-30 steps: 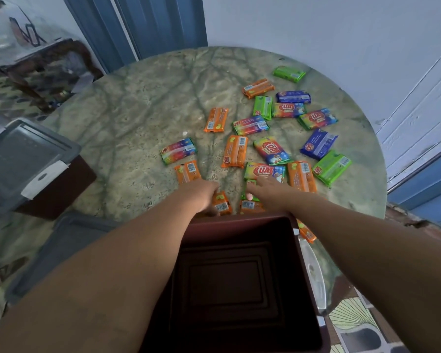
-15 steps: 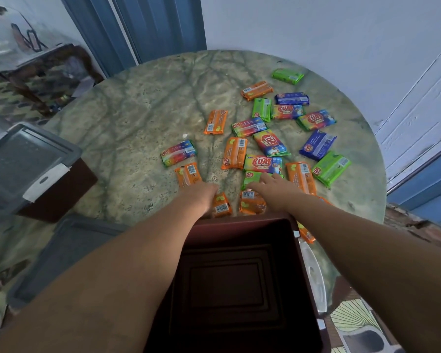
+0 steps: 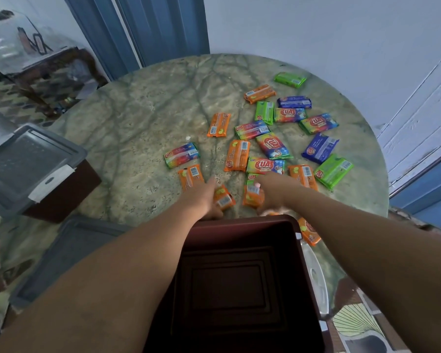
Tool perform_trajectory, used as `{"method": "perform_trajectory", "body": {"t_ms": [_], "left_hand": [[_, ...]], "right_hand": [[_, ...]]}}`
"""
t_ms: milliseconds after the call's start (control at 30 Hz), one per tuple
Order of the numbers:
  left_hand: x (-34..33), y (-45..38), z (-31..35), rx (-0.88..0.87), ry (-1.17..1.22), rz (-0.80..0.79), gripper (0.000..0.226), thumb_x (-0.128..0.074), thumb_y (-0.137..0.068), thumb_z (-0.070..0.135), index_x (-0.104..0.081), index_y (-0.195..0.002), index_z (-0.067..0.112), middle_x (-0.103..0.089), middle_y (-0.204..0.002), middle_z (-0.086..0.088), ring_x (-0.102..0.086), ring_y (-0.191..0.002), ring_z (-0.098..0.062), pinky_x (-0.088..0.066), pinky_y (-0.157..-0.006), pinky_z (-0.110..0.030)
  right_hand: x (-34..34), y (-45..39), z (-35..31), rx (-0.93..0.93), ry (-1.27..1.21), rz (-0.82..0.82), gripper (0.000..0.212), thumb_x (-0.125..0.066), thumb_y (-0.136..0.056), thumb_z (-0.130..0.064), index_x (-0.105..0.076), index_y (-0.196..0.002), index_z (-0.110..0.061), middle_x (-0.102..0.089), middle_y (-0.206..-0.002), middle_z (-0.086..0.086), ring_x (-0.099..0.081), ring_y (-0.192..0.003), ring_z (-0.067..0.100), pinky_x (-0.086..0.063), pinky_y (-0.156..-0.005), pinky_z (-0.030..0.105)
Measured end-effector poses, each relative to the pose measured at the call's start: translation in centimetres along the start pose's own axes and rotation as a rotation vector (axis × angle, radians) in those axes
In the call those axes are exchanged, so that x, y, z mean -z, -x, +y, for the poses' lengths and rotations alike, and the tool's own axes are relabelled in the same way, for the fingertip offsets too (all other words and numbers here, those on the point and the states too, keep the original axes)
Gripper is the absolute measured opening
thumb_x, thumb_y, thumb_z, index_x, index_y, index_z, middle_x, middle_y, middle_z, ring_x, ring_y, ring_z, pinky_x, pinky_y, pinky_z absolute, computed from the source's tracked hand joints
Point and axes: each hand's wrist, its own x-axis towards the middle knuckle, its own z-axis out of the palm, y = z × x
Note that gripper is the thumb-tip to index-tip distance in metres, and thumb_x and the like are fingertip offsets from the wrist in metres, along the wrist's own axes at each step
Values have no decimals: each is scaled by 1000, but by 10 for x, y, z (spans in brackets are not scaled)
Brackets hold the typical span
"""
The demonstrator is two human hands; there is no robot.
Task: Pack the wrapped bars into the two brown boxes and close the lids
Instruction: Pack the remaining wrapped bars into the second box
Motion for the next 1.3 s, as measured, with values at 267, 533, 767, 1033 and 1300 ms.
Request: {"method": "perform_trajectory", "body": {"t_ms": [267, 533, 767, 1033, 1300], "left_hand": [[42, 27, -4, -32, 192, 323, 69, -78, -74, 53, -36, -120, 22, -57, -105, 0, -62, -81, -18, -51, -63, -36], [53, 80, -19, -120, 185, 598, 64, -70, -78, 56, -35, -120, 22, -59, -98, 4, -62, -71, -16, -54, -58, -38], [24, 134, -25, -279, 242, 747, 65, -74, -78, 45, -39, -125, 16, -54, -102, 3, -58, -72, -16, -48, -55, -34], [-23, 191, -34, -399, -17, 498, 69, -72, -74, 50, -39, -126, 18, -55, -110, -3, -60, -90, -26, -51, -71, -41], [-60, 178, -24, -374, -287, 240, 64, -70, -86, 39, -35, -136, 19, -47, -126, -9, -49, -114, -33, -44, -90, -45]], "right_hand": [[37, 17, -40, -80, -312, 297, 86, -67, -75, -65, -42, -144, -20, -39, -136, 8, -56, -109, 29, -56, -91, 48], [20, 61, -78, -62, -404, 425, 77, -62, -74, -63, -41, -135, -22, -38, -123, 1, -55, -108, 28, -55, -88, 48], [-14, 103, -96, -34, -377, 542, 84, -68, -73, -60, -37, -141, -24, -37, -127, -2, -53, -108, 21, -54, -84, 39], [-75, 151, -87, 103, -190, 412, 79, -78, -62, -50, -42, -129, -28, -44, -117, -5, -58, -106, 27, -49, -76, 36], [-84, 125, -80, 59, 133, 115, 79, -80, -76, -43, -44, -144, -27, -47, -135, 2, -48, -124, 27, -52, -93, 43]]}}
